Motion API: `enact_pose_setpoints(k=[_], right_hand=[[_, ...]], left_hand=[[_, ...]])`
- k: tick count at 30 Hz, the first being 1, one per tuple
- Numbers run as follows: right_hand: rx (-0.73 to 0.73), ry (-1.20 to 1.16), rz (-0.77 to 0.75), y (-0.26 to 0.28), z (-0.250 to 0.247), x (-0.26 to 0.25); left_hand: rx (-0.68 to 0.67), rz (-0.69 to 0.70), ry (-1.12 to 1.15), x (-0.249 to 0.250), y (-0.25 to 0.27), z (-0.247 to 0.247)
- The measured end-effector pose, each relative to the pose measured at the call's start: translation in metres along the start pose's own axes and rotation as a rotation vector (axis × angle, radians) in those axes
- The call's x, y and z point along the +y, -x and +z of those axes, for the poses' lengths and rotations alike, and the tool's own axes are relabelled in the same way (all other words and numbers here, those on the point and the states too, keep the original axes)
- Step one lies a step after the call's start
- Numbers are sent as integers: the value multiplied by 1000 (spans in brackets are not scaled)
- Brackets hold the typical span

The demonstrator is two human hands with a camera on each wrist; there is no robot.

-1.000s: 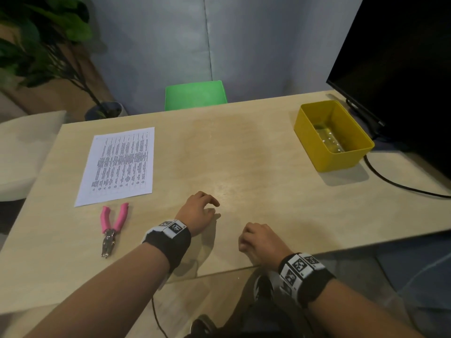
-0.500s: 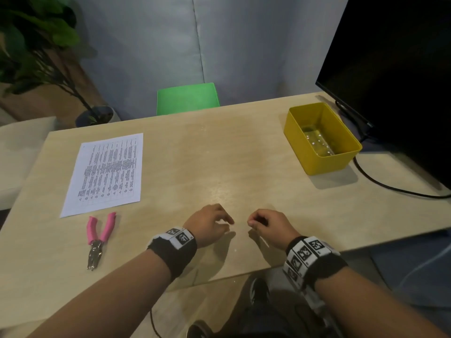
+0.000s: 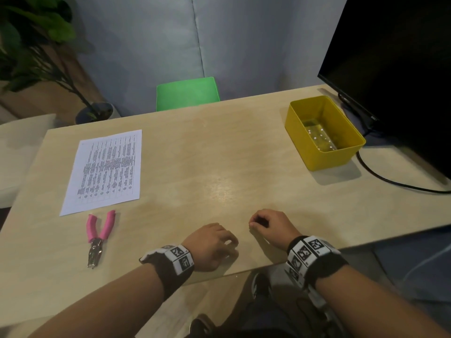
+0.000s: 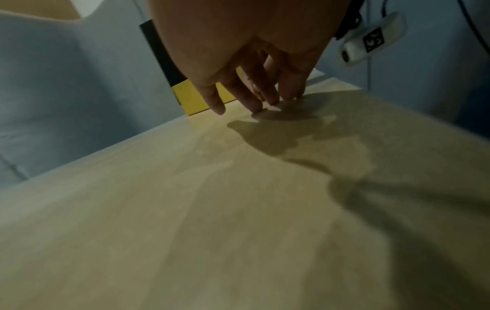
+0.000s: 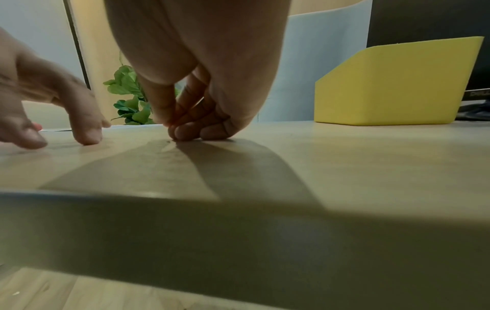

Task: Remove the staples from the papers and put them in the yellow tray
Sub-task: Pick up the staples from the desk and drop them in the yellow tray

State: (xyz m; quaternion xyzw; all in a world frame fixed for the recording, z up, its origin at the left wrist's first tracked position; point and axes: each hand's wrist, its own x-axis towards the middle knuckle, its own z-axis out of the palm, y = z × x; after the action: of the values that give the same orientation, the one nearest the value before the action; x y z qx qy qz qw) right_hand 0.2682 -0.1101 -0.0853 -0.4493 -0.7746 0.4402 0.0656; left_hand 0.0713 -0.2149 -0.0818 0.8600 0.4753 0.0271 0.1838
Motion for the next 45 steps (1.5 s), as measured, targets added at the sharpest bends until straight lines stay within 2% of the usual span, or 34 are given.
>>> enact_pose_setpoints(k=[3,10,15,19,23,28,30,32,37,42,45], right_hand=[[3,-1,4,0,0,0],[17,-18,6,1,1,1],[21,-19,-13,2,4,2],[27,-25,-22,2,5,4],[24,-28,-22,1,4,4],[30,-18,-39,-1,3,7],[28,-16,-42,-1,2,8],[23,-9,-53,-2,1,8],[-10,74,-97,-4,-1,10],[-109,217,-213,0,1,-3],[-131,237,-212,-1,3,-7]], left_hand=[[29,-31,53,3,2,1],[-54,-42,-54,-7,2,9],[65,-21,-77,-5,-4,8],[161,-106,54,-7,-16,7],[121,-199,98,-12,-28,4],[-62,-282,-56,-9,-42,-2],[-76,-296,-72,-9,-45,-2],[-22,-350,-9,-11,-46,-6],[253,-472,238,-24,-46,-23],[299,-503,286,-34,-47,-31],[324,-531,342,-37,-46,-33]])
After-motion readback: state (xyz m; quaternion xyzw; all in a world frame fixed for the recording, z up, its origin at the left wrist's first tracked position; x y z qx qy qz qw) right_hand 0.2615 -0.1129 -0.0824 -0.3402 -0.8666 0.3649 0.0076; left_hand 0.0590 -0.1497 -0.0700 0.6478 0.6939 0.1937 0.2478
